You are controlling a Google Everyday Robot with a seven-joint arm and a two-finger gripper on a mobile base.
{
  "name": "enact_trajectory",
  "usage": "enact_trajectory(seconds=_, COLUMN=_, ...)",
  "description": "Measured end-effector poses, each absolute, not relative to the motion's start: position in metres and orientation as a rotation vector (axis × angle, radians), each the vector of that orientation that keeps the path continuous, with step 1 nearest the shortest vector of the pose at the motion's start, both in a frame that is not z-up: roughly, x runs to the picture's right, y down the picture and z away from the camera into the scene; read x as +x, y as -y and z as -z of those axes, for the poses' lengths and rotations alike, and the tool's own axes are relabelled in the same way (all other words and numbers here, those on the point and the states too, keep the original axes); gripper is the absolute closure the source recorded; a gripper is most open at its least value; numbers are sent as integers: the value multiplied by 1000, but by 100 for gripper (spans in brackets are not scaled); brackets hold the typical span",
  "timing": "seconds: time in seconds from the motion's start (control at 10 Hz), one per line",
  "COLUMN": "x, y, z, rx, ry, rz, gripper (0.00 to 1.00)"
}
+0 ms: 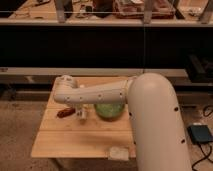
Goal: Stand the bottle upright
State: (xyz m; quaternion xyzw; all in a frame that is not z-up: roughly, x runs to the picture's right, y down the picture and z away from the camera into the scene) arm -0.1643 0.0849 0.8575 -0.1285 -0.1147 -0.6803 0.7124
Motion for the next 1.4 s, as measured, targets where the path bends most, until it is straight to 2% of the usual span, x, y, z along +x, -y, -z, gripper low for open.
enact_trajectory(seconds=0.2, x=-175, y=-79, z=-858, rx=-178, ry=296, rz=1518, gripper=100)
enact_trajectory(seconds=0.4, x=-193, y=-70, z=-849, rx=26, ry=388, rz=1527, gripper=100)
enact_trajectory(seconds=0.6, x=-202, y=-63, z=-829, rx=241, ry=510, rz=1476, gripper=100)
enact_trajectory(seconds=0.9, x=-198, y=-53, z=-805, rx=427, ry=605, rz=1367, gripper=100)
enact_trajectory(seconds=1.4, x=-201, y=-59, z=-799, rx=463, ry=618, rz=1410, gripper=100)
